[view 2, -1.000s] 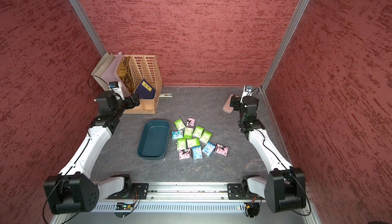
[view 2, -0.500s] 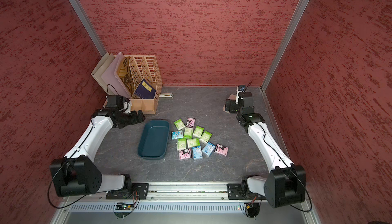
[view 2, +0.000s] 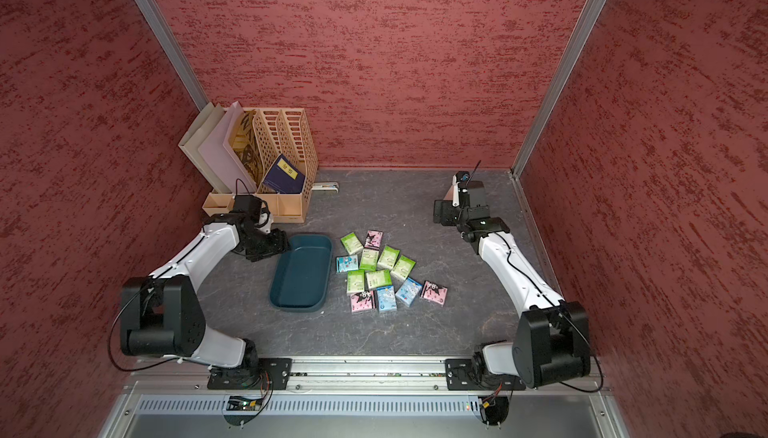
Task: Put the pocket tissues into the storage box
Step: Pick up the storage box at the center of the board.
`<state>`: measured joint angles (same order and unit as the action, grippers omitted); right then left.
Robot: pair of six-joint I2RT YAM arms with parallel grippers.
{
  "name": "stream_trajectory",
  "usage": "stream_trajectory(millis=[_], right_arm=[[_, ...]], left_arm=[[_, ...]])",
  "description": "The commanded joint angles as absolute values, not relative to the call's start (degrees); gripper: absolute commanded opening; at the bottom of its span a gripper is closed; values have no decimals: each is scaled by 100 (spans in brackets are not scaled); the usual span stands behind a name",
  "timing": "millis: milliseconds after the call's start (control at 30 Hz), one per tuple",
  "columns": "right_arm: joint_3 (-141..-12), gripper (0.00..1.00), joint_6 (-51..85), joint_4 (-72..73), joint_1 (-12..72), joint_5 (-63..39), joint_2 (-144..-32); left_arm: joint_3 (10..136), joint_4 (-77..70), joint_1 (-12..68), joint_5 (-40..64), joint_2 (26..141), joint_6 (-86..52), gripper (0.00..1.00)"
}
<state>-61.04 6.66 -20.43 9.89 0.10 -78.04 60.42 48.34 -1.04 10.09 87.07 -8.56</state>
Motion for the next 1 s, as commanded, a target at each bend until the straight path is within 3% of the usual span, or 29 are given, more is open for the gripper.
stream_trajectory(millis=[0, 267, 367, 467, 633, 967], right_arm=[[-6267, 94, 731, -2092, 1028, -80, -7889], [-6284, 93, 735, -2076, 1031, -139, -8020], [-6301, 93, 745, -2080, 1036, -182, -8081], [-6295, 92, 756, -2074, 1033, -202, -8114], [-6251, 92, 769, -2044, 1038, -237, -8125], [-6381, 92, 773, -2097, 1139, -742, -8159]], left_arm=[[6155, 4726, -6, 916, 8897, -872, 58], [6218, 4780, 26, 800, 9057, -862, 19], [6227, 4821, 18, 759, 9067, -832, 15], [6240, 4868, 15, 717, 9114, -788, 0], [6323, 4957, -8, 628, 9068, -721, 0], [7343, 5046, -190, 1624, 8064, -776, 0]])
